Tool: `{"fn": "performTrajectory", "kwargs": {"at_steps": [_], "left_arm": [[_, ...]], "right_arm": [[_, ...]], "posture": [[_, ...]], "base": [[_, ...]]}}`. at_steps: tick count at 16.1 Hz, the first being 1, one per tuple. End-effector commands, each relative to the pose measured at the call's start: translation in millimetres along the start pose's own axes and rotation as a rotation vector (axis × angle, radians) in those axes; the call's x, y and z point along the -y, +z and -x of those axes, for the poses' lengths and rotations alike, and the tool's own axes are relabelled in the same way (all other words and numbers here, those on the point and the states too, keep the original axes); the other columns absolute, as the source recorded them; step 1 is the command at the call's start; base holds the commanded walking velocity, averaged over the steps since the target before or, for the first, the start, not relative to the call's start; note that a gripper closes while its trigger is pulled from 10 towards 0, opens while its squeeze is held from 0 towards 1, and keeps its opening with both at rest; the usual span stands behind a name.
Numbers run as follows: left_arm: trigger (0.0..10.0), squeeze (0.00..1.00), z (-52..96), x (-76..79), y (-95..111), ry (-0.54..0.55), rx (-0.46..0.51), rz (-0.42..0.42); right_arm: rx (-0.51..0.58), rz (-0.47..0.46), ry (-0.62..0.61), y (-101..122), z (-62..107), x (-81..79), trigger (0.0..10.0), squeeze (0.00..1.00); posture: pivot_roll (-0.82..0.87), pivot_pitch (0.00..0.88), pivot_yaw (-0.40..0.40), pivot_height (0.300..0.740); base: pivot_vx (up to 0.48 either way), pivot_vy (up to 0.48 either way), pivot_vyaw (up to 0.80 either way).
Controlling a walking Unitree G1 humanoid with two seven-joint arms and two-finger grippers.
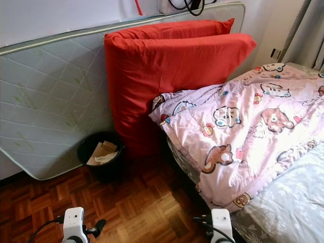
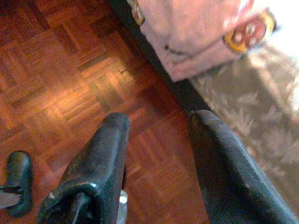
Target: Clean up the room
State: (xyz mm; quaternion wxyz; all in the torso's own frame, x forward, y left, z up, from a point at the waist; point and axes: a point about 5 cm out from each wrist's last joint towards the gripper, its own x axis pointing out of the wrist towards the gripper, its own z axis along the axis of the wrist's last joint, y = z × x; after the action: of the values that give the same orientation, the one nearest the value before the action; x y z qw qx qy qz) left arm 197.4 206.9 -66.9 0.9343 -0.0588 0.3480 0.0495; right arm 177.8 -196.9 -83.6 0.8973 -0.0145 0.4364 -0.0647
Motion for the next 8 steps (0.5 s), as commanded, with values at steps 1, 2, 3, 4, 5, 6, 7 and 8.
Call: {"fn": "performTrajectory", "kwargs": {"at_steps": [1,2,3,4,5,6,7,8], "left_arm": [[10.0,0.00,-0.1,-0.1,-1.9,-0.001,-0.023,-0.023],[10.0,0.00,-0.4,-0.7,-1.2,0.002,-0.022,-0.021],[10.0,0.00,-0.4,-1.4,-0.9,0.004,-0.022,-0.020],[10.0,0.00,-0.4,-1.8,-0.9,0.005,-0.024,-0.021],[10.0,0.00,-0.3,-2.2,-1.2,0.004,-0.028,-0.025],[10.0,0.00,-0.2,-2.3,-1.6,0.004,-0.030,-0.027],[10.0,0.00,-0.1,-2.2,-1.9,0.004,-0.032,-0.028],[10.0,0.00,-0.1,-2.1,-2.2,0.003,-0.033,-0.028]], "right_arm": [[-0.047,-0.035,0.015,-12.6,2.5,-1.7,10.0,0.00],[-0.048,-0.024,0.021,-15.4,3.4,-1.2,10.0,0.00],[-0.059,-0.022,0.001,-16.9,3.7,0.1,10.0,0.00],[-0.059,-0.039,-0.009,-17.6,3.9,0.5,10.0,0.00],[-0.060,-0.063,-0.019,-18.6,4.2,1.0,10.0,0.00],[-0.066,-0.077,-0.029,-19.9,4.5,1.6,10.0,0.00],[-0.069,-0.085,-0.032,-20.7,4.7,1.9,10.0,0.00],[-0.071,-0.090,-0.033,-21.4,4.9,2.2,10.0,0.00]], "posture": [[0.02,0.000,0.007,0.740],[0.03,0.000,0.006,0.740],[0.03,0.000,0.006,0.740],[0.02,0.000,0.009,0.740],[0.02,0.000,0.009,0.740],[0.01,0.000,0.011,0.740],[0.01,0.000,0.011,0.740],[0.01,0.000,0.011,0.740]], "base": [[0.000,0.000,0.00],[0.000,0.000,0.00],[0.000,0.000,0.00],[0.000,0.000,0.00],[0.000,0.000,0.00],[0.000,0.000,0.00],[0.000,0.000,0.00],[0.000,0.000,0.00]]}}
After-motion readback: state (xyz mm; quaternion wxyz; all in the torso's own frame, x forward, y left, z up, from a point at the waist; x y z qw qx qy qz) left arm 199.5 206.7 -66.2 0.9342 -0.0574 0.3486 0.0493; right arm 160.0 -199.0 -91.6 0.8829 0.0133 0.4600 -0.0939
